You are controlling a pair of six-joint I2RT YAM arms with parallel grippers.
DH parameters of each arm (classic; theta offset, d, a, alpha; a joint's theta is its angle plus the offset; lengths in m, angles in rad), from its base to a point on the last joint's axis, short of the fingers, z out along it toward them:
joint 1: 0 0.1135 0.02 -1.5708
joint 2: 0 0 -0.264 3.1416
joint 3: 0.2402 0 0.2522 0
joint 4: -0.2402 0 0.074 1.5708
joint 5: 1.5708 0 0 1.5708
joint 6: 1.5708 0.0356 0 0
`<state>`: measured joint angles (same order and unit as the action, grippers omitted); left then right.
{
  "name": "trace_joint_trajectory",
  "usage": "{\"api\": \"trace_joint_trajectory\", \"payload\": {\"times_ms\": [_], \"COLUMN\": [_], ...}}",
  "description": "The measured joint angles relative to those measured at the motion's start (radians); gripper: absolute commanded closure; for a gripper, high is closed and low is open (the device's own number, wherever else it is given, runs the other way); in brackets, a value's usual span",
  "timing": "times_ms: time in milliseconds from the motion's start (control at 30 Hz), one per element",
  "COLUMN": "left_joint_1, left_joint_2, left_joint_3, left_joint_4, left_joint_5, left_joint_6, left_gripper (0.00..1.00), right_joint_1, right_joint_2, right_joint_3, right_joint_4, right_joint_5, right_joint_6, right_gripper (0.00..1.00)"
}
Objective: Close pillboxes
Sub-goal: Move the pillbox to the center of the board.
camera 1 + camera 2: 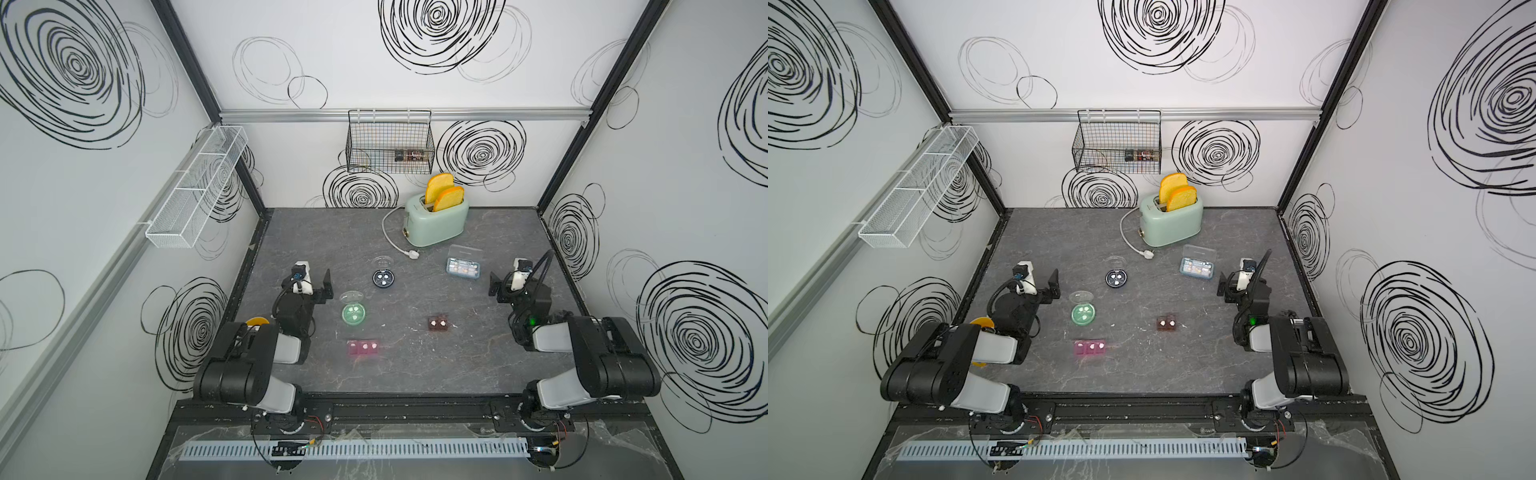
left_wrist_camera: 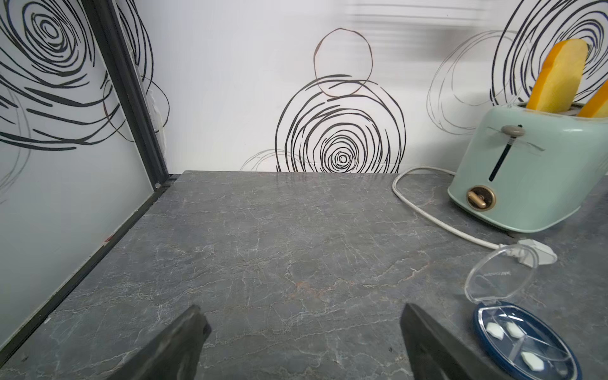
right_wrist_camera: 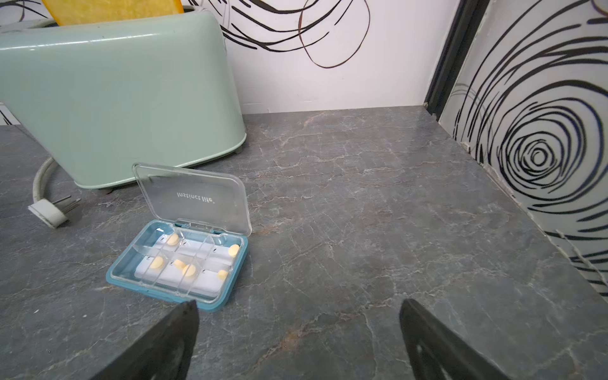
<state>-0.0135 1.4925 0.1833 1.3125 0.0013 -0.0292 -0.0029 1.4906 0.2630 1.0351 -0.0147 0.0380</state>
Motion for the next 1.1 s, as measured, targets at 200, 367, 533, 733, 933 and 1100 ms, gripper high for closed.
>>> {"api": "trace_joint_trajectory", "payload": {"times_ms": [200,367,533,733,933,1100], "left_joint_1": [0.0,0.001,0.001,0.001,-0.009,-0.107], "left_joint_2": [0.0,0.0,0.0,0.0,-0.027,-0.287], "left_joint_3": [0.0,0.0,0.0,0.0,0.008,0.105], "left_joint_4": [0.0,0.0,0.0,0.0,-0.058,-0.377], "left_joint_5": [0.002,0.002,0.002,0.002,-0.023,-0.187], "left_joint_6": [0.0,0.0,0.0,0.0,0.0,-0.05], "left_gripper": [0.04,0.04,0.04,0.04,0.04,0.04], "right_joint_1": [0.0,0.0,0.0,0.0,-0.002,-0.004], "right_joint_2": [0.0,0.0,0.0,0.0,-0.013,-0.126], "right_joint_3": [0.0,0.0,0.0,0.0,0.017,0.276], "right_joint_4": [0.0,0.0,0.0,0.0,-0.04,-0.422], "right_joint_5": [0.0,0.0,0.0,-0.001,0.022,0.084], "right_joint_6": [0.0,0.0,0.0,0.0,0.007,0.034], "right_gripper": [0.02,0.02,0.02,0.02,0.02,0.02]}}
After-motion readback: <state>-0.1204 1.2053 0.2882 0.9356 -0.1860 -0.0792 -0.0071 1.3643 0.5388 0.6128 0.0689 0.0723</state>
